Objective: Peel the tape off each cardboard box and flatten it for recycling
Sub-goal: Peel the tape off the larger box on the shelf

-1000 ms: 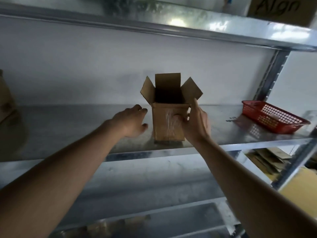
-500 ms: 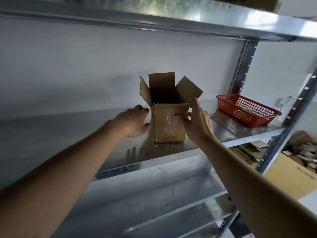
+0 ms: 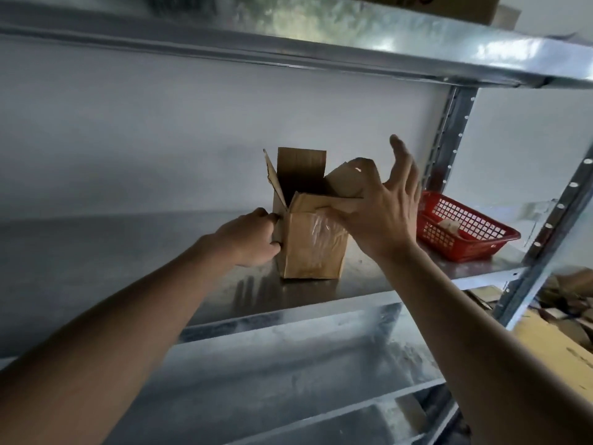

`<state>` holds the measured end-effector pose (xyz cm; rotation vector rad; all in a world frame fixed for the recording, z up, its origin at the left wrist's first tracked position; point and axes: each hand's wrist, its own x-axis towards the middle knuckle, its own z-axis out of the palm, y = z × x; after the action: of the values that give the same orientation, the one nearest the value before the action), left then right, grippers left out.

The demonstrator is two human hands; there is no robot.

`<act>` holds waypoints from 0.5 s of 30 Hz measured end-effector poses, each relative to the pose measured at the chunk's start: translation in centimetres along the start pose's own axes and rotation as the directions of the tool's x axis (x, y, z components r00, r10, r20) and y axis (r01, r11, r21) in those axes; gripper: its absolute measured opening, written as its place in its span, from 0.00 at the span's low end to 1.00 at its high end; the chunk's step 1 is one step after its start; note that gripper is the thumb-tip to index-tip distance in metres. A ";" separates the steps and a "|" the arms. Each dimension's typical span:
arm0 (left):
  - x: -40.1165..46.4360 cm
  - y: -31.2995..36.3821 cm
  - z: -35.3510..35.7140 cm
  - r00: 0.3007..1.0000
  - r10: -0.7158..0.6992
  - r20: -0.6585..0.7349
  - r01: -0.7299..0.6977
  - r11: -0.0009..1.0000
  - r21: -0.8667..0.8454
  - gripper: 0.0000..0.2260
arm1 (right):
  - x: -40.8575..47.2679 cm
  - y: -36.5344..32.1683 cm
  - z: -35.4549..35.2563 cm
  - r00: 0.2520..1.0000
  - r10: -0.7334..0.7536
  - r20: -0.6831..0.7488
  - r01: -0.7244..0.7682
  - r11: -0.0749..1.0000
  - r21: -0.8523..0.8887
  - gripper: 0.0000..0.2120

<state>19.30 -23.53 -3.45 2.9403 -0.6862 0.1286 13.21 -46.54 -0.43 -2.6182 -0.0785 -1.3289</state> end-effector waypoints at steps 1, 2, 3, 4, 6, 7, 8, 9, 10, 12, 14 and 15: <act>0.1 0.5 0.2 1.000 -0.022 -0.006 0.022 1.000 -0.002 0.29 | 1.1 0.1 -0.6 0.992 -0.105 0.072 0.108 0.993 -0.043 0.42; 0.1 1.1 0.5 0.999 -0.051 -0.001 0.051 0.999 -0.005 0.29 | 2.2 0.3 -1.0 0.959 -0.188 0.214 0.205 0.977 -0.059 0.41; 0.1 1.6 0.7 0.997 -0.082 0.010 0.082 0.997 -0.010 0.29 | 3.2 0.5 -1.0 0.894 -0.236 0.381 0.274 0.961 -0.049 0.38; 0.1 2.2 1.0 0.994 -0.111 0.022 0.112 0.994 -0.018 0.29 | 3.8 0.9 -1.0 0.815 -0.252 0.523 0.302 0.953 -0.012 0.32; 0.1 3.3 1.4 0.987 -0.159 0.026 0.160 0.987 -0.033 0.29 | 4.1 2.2 -0.5 0.693 -0.240 0.680 0.268 0.961 0.065 0.22; -0.1 3.8 1.7 0.983 -0.183 0.026 0.184 0.982 -0.047 0.28 | 3.8 2.8 -0.1 0.676 -0.238 0.697 0.239 0.966 0.098 0.20; -0.3 4.2 1.9 0.979 -0.202 0.032 0.203 0.977 -0.064 0.25 | 3.3 3.5 0.4 0.684 -0.247 0.687 0.220 0.967 0.128 0.20; -0.5 4.6 2.3 0.975 -0.217 0.044 0.219 0.973 -0.076 0.22 | 2.7 4.1 0.9 0.704 -0.255 0.663 0.201 0.967 0.159 0.21; -0.9 5.0 2.7 0.971 -0.233 0.056 0.237 0.968 -0.081 0.19 | 2.1 4.6 1.5 0.736 -0.262 0.624 0.175 0.964 0.199 0.22; -1.3 5.6 3.5 0.960 -0.270 0.068 0.275 0.958 -0.083 0.15 | 1.2 5.6 2.5 0.813 -0.240 0.530 0.081 0.949 0.304 0.23; -1.6 5.8 3.6 0.945 -0.321 0.064 0.327 0.936 -0.132 0.14 | 0.6 6.1 3.4 0.860 -0.195 0.471 -0.024 0.908 0.419 0.22; -1.8 5.9 3.5 0.934 -0.354 0.049 0.357 0.917 -0.180 0.15 | 0.4 6.1 3.8 0.873 -0.167 0.459 -0.080 0.878 0.472 0.21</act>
<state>15.25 -28.47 -6.56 2.8266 -0.1437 0.0063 17.32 -51.77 -3.25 -2.4390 -0.4838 -0.5168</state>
